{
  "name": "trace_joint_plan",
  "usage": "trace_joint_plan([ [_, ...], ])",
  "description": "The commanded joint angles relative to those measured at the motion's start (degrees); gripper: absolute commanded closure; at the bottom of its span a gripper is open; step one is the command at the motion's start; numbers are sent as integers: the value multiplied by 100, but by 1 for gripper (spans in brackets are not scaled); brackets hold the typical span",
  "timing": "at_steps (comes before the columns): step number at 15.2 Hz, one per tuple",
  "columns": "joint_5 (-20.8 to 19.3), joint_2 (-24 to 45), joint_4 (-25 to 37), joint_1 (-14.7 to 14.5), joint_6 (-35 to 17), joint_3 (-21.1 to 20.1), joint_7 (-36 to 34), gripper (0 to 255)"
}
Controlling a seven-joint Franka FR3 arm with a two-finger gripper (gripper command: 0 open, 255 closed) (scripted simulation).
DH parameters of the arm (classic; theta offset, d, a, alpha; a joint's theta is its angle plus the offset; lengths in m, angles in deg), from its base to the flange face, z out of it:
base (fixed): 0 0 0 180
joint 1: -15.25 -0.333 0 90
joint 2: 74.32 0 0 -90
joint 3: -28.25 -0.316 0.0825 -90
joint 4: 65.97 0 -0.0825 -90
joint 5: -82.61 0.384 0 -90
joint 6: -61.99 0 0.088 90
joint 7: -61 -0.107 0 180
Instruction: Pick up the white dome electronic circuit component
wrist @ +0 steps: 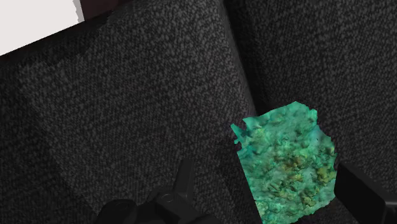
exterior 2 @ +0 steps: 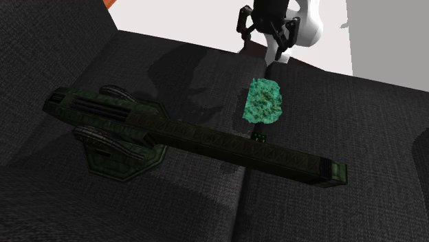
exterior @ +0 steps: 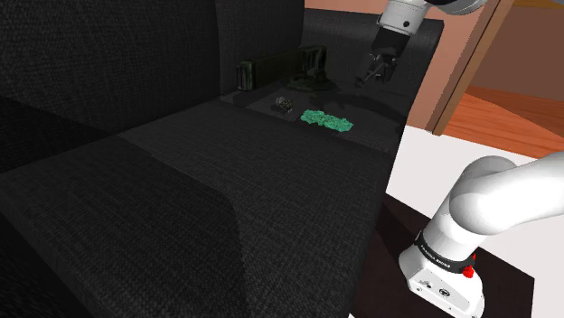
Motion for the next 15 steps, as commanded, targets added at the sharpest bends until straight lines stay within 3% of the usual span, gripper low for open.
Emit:
trace_joint_plan([
  [1, 0, 0, 0, 0, 0, 0, 0, 0],
  [15, 462, 3026, 2046, -277, -910, -502, -792, 0],
])
